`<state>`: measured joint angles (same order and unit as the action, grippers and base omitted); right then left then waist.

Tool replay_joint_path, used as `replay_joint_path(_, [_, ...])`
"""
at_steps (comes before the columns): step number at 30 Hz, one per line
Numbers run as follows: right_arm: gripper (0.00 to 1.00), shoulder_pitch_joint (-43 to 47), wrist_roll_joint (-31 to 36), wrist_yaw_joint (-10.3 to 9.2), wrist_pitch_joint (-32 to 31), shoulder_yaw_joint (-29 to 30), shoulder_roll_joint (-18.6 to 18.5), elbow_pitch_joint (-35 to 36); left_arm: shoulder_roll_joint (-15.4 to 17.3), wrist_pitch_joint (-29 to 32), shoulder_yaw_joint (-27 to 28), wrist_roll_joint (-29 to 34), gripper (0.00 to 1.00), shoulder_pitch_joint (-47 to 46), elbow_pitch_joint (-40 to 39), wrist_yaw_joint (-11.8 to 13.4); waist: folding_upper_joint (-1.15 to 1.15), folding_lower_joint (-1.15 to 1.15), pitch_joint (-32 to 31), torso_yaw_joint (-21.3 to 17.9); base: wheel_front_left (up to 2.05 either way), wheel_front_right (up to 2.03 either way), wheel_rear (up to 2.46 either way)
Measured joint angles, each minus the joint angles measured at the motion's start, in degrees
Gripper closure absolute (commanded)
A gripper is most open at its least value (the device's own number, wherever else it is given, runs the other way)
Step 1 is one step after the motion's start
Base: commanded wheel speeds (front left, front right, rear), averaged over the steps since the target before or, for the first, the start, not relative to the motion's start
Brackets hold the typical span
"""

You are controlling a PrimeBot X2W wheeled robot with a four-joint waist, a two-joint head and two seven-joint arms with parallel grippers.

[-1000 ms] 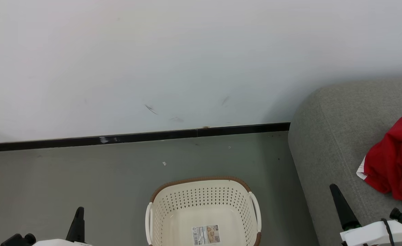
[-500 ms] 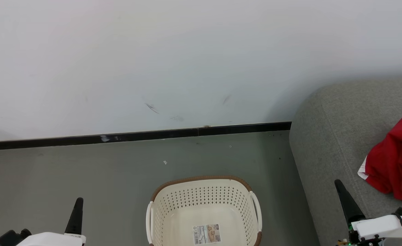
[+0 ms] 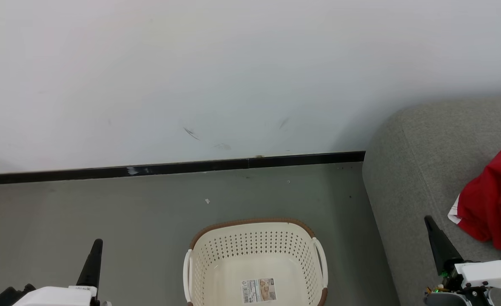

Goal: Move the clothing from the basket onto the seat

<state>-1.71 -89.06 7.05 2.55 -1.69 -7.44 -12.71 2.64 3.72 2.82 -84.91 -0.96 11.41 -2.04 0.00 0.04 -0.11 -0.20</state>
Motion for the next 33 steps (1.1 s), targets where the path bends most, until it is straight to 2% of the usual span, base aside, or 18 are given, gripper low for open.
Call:
replay_joint_path(11, [1.0,-1.58,-9.98,0.0,-1.37,0.38,-0.78,-1.18,-0.57,2.26,1.45,-6.86,1.0,-1.34,0.55,-2.18,0.0,-0.01,0.1,0.21,0.0,0.0,0.0])
replay_joint_path(33, [1.0,-2.1,-10.31,0.0,-1.37,0.4,-0.86,-2.03,-0.63,2.26,1.57,-6.88,1.0,-2.07,0.92,-2.24,0.0,-0.01,0.09,0.2,0.0,0.0,0.0])
